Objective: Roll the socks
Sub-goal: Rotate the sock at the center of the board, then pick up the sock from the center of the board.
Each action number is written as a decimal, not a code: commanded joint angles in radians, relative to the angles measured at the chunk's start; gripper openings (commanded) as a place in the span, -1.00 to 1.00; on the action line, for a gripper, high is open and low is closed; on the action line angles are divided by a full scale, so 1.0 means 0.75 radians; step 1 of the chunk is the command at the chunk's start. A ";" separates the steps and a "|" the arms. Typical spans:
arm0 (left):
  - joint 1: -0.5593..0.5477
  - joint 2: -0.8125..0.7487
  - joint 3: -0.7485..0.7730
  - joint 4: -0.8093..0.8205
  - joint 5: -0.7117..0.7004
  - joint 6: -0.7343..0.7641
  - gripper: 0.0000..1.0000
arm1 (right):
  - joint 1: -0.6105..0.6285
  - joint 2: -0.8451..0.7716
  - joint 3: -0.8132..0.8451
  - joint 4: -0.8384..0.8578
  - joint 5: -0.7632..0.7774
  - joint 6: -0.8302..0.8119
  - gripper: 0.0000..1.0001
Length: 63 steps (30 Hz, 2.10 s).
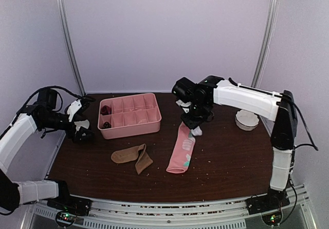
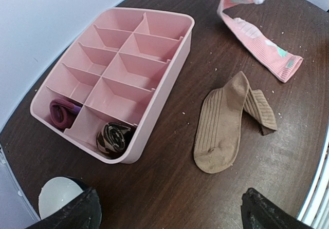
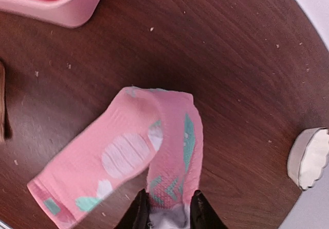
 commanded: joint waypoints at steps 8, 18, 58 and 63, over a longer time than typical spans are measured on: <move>0.006 0.020 0.001 -0.049 0.051 0.091 0.95 | -0.105 0.235 0.426 0.207 0.299 -0.181 0.44; 0.006 0.022 0.009 -0.053 0.068 0.061 0.94 | 0.060 0.012 0.055 0.497 0.544 -0.283 0.64; -0.160 0.233 0.153 -0.156 0.003 0.081 0.87 | 0.484 -0.471 -1.113 0.994 0.038 -1.060 0.26; -0.160 0.240 0.163 -0.156 -0.031 0.080 0.86 | 0.495 -0.393 -1.085 1.061 0.070 -1.098 0.14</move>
